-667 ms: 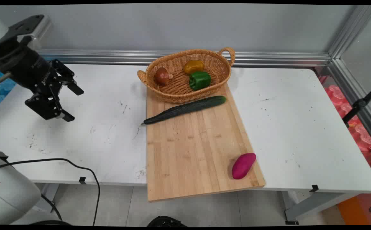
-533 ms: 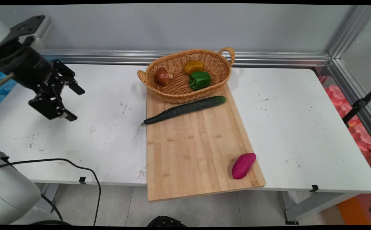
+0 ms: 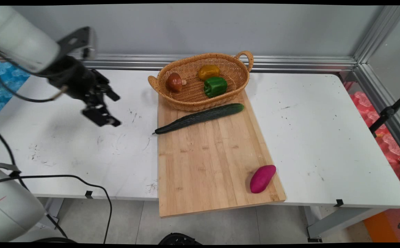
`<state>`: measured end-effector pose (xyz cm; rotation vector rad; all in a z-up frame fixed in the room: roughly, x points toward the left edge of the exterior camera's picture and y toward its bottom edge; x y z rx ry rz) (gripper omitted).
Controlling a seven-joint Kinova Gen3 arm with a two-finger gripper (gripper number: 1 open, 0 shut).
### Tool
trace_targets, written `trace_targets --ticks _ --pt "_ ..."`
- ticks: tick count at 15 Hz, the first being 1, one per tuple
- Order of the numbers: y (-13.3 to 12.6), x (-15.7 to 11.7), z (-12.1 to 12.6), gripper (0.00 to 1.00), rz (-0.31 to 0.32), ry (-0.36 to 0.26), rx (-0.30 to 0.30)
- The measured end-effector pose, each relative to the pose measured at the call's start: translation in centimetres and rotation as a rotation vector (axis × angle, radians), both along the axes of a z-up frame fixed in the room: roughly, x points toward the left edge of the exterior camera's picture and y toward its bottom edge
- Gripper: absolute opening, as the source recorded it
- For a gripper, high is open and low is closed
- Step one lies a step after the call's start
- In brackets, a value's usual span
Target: Pick up the cucumber from the cutting board
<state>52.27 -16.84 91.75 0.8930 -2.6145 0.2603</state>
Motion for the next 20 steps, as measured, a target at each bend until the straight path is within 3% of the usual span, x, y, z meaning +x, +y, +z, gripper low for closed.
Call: trace_targets --ticks 12,20 --pt "-8.7 -9.3 -10.2 1.0 0.125 0.061 0.011" --pt "-11.7 -12.6 -14.0 1.0 0.16 0.067 0.018"
